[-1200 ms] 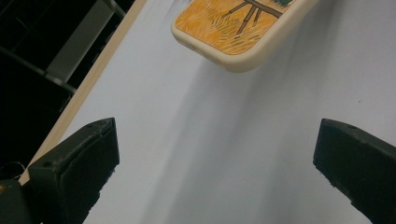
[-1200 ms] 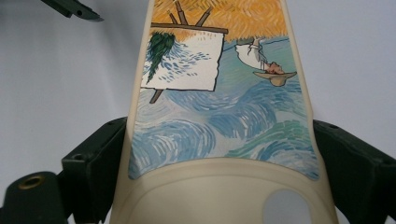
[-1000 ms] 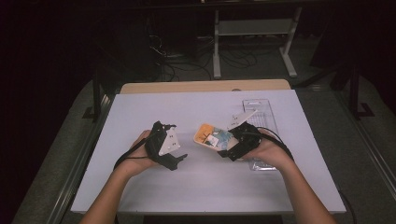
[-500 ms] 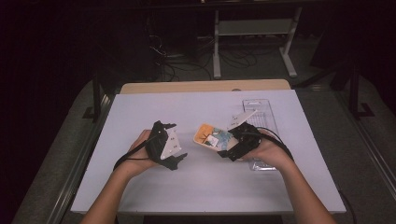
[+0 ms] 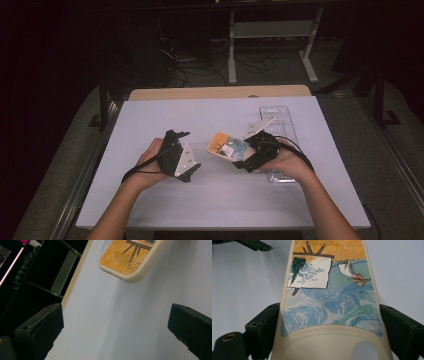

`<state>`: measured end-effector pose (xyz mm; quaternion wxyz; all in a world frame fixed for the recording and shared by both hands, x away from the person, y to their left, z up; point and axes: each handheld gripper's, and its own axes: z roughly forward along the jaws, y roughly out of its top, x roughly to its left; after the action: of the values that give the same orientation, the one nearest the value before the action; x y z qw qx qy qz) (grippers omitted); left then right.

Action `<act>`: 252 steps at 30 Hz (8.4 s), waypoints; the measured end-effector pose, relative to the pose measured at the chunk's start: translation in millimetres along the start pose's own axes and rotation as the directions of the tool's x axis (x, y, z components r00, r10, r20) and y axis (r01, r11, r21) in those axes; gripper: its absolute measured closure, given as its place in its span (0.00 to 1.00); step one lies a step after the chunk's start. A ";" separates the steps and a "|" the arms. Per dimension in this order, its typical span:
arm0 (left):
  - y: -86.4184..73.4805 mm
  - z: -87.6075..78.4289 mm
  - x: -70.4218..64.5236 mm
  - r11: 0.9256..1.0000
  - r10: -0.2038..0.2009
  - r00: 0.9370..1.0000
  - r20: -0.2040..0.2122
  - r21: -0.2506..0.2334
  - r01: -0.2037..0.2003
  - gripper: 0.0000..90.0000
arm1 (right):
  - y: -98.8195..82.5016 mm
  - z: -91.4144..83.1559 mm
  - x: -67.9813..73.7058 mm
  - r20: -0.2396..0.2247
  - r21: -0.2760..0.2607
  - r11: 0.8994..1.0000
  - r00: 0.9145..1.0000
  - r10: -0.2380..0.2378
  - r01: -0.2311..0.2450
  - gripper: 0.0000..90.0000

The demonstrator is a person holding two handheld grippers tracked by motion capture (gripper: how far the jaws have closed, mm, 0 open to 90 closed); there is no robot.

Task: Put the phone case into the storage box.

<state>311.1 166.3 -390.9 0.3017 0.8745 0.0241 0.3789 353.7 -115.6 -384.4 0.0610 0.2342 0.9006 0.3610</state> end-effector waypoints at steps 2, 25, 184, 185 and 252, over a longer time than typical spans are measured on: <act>0.7 0.1 -1.2 1.000 0.013 1.000 -0.010 0.003 -0.013 0.00 | 0.1 -0.1 0.1 0.001 -0.002 1.000 1.000 0.003 -0.003 0.11; 5.4 2.5 -13.7 0.988 0.151 0.981 -0.121 0.006 -0.151 0.00 | 0.6 -0.2 -0.4 0.002 -0.001 1.000 1.000 0.007 -0.007 0.11; 22.9 21.6 -70.4 0.786 0.597 0.699 -0.394 0.114 -0.608 0.88 | 37.7 26.5 16.7 -0.087 -0.037 0.999 0.996 0.000 -0.004 0.09; 22.4 22.0 -70.7 0.784 0.600 0.697 -0.393 0.114 -0.610 0.88 | 37.8 26.1 16.3 -0.083 -0.042 0.999 0.997 -0.008 0.005 0.08; 4.7 14.8 -32.4 0.965 0.259 0.921 -0.291 0.114 -0.235 0.88 | -10.9 -6.9 -3.9 -0.015 -0.101 0.984 0.989 0.146 -0.147 0.06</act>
<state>297.3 146.2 -417.3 0.2105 0.8130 -0.0260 0.5423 351.1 -128.5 -387.0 0.0426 0.2950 0.8616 0.4108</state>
